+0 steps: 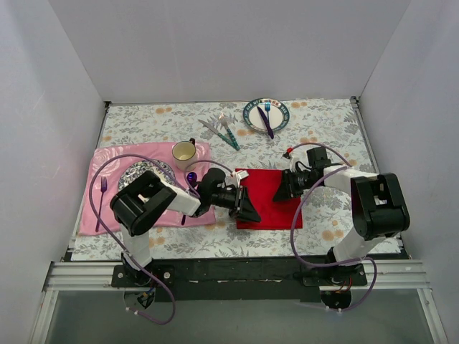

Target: Fold the napkin into a case and place the utensils inside

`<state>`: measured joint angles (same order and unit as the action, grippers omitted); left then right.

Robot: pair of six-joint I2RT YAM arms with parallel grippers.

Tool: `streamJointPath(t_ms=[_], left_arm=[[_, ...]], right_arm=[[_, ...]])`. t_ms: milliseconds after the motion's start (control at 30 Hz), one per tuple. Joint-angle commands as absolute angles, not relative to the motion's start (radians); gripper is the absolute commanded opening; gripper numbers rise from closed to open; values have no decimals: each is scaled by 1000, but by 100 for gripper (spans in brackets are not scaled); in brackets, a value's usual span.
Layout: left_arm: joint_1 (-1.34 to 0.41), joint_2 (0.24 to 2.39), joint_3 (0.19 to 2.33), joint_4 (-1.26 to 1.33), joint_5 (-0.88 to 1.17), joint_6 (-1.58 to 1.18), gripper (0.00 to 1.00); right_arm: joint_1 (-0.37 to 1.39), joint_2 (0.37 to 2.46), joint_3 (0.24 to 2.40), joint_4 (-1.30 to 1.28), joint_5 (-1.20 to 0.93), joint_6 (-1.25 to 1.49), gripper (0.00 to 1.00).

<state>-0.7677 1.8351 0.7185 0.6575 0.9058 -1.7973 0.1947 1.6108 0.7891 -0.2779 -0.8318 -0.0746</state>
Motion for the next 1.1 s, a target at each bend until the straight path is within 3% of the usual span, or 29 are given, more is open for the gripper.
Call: streamJointPath(t_ms=[0,333,467,567,600,667,700,733,767,833,1067], left_arm=[[-761,1870,680,703,928,-1795,18],[-726,1980,644,678,913,-1807,14],[-732,1910,638,771,978,-1784,23],[-739,1758,670,740,1006,-1668,47],[-739,1720,695,698,1015,-1636,63],[-735,1625,739,590,1011,-1486,76],[-733,1605,768,474,1000,-1439,80],[-730,1585,791,456,997,-1425,93],[-729,1562,788,469,1008,-1455,98],[-727,1549,779,526,1020,-1494,98],[-735,1695,745,777,991,-1716,98]], right_arm=[[121,1693,785,-241,-845,-49,25],[64,1810,793,-241,-827,-77,24],[64,1772,819,-274,-886,-110,27],[64,1691,836,-317,-981,-138,38],[64,1665,845,-339,-1006,-144,41],[64,1591,862,-370,-1064,-146,53],[64,1566,870,-380,-1077,-144,60],[64,1543,882,-399,-1086,-134,80],[64,1501,882,-399,-1092,-124,88],[64,1467,864,-384,-1111,-101,99],[92,1508,758,-221,-1134,78,99]])
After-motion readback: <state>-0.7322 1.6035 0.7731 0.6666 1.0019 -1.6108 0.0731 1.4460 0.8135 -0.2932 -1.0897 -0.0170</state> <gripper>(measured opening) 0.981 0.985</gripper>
